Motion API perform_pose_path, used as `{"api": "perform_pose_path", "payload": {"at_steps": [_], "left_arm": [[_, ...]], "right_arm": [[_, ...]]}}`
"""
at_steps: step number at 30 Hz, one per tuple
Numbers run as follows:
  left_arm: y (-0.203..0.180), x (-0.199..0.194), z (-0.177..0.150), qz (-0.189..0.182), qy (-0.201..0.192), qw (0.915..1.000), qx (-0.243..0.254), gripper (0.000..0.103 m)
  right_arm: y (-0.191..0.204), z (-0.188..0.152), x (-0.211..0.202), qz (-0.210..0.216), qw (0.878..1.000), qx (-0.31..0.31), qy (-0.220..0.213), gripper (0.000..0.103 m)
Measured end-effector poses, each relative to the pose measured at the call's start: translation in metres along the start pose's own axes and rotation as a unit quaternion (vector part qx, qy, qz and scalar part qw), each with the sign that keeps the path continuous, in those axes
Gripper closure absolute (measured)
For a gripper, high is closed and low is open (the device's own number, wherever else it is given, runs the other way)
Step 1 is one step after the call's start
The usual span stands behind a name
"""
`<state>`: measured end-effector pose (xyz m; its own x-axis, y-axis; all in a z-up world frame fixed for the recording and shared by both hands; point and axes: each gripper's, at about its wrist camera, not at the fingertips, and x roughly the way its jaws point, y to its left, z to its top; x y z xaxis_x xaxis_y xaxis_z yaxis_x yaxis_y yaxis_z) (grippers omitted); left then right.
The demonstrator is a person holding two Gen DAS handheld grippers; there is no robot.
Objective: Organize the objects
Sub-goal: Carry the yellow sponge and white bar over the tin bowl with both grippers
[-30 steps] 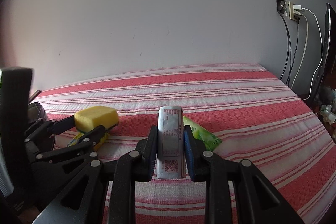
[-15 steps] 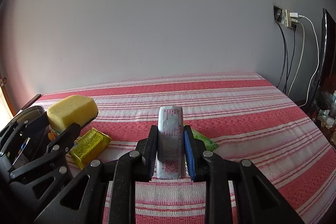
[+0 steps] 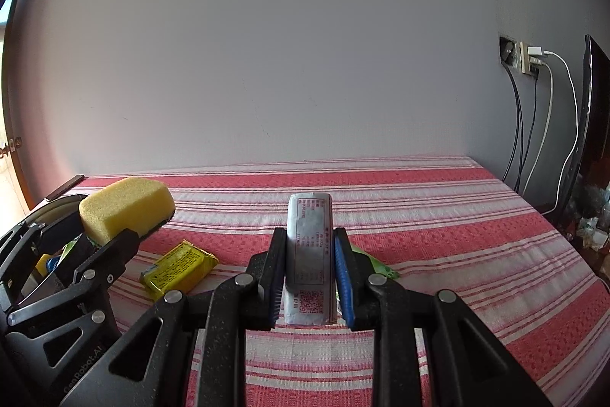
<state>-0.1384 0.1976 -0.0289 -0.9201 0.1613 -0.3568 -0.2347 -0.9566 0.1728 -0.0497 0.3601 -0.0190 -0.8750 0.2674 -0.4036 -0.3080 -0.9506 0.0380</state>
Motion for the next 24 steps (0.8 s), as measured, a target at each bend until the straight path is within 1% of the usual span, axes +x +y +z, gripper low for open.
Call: {"api": "perform_pose_path", "payload": {"at_steps": [6, 11, 14, 24], "left_arm": [[0.008, -0.008, -0.001, -0.001, -0.009, 0.9999, -0.010, 0.053], [0.019, -0.014, -0.003, -0.006, -0.018, 0.9993, -0.034, 0.053], [0.023, -0.012, -0.004, -0.009, -0.013, 0.9989, -0.043, 0.053], [0.021, -0.024, -0.004, -0.009, -0.024, 0.9991, -0.035, 0.053]], "right_arm": [[0.001, -0.001, -0.004, 0.001, 1.000, -0.003, -0.014, 0.077], [0.005, -0.002, -0.009, -0.004, 1.000, -0.014, -0.027, 0.077], [0.006, -0.002, -0.012, -0.004, 0.999, -0.018, -0.035, 0.077], [0.008, -0.006, -0.021, 0.008, 0.998, -0.022, -0.056, 0.077]]}}
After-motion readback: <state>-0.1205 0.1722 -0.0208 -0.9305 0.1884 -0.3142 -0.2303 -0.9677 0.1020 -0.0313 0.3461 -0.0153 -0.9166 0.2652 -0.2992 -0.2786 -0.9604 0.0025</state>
